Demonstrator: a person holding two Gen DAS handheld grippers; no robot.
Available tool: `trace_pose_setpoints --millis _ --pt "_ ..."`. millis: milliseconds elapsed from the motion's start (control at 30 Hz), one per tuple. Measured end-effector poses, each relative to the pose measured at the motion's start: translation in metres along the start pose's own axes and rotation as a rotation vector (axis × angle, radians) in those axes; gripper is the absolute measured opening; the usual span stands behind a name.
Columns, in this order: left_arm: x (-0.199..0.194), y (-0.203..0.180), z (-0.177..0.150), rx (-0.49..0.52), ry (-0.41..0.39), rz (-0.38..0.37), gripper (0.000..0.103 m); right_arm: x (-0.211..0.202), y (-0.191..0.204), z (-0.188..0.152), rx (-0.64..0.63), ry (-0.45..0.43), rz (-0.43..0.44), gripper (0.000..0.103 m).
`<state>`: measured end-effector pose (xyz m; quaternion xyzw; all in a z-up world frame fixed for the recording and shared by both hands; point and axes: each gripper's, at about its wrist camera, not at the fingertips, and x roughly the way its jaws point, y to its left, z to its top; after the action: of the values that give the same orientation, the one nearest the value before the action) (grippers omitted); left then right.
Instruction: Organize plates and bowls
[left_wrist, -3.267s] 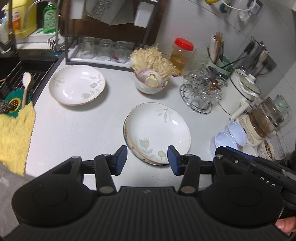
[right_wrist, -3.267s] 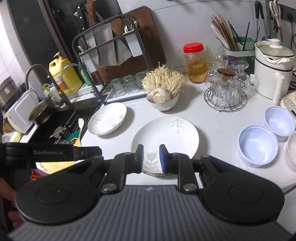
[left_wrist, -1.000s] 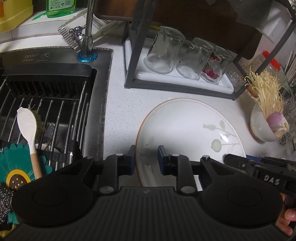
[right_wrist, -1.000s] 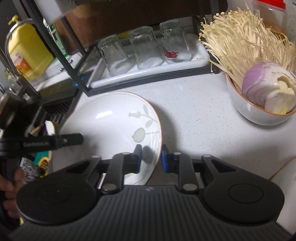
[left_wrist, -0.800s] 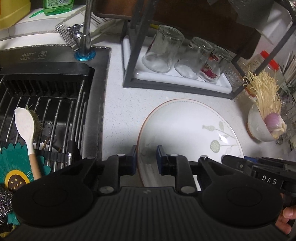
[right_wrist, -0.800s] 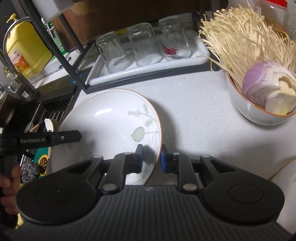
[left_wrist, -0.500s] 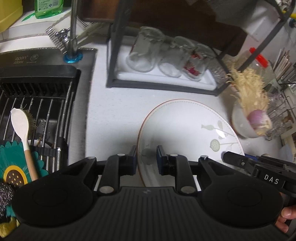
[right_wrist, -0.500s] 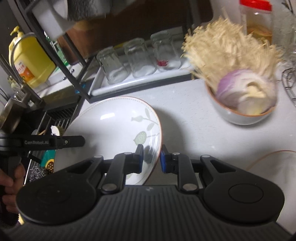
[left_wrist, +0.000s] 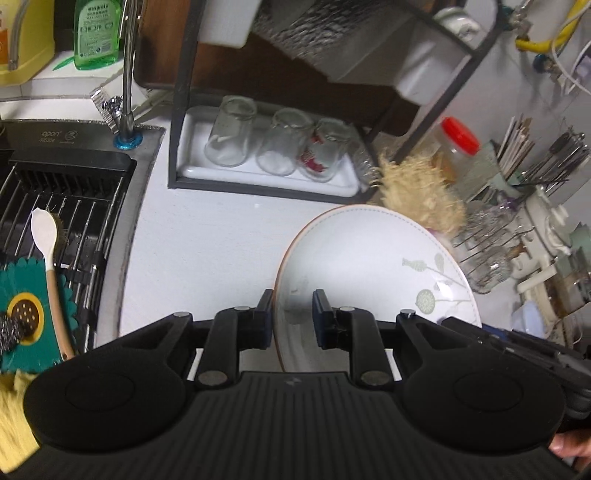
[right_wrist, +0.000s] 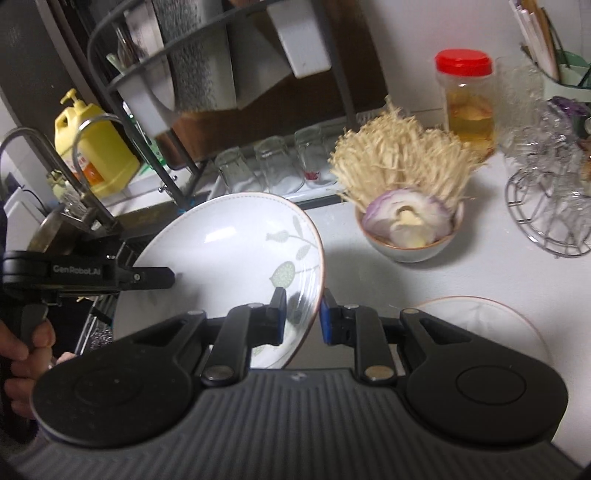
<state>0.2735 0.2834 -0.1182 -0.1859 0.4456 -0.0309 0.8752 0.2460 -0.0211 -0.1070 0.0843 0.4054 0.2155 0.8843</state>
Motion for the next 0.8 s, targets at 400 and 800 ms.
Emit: trace_pose_setpoints --millis 400,800 --pt "-0.032 -0.065 -0.029 0.008 -0.050 -0.028 0.024 -0.058 -0.035 -0.013 0.027 -0.043 0.003 0.022" --pt "-0.014 -0.103 -0.054 0.049 0.024 -0.063 0.024 -0.087 -0.069 -0.041 0.084 -0.057 -0.058 0.022"
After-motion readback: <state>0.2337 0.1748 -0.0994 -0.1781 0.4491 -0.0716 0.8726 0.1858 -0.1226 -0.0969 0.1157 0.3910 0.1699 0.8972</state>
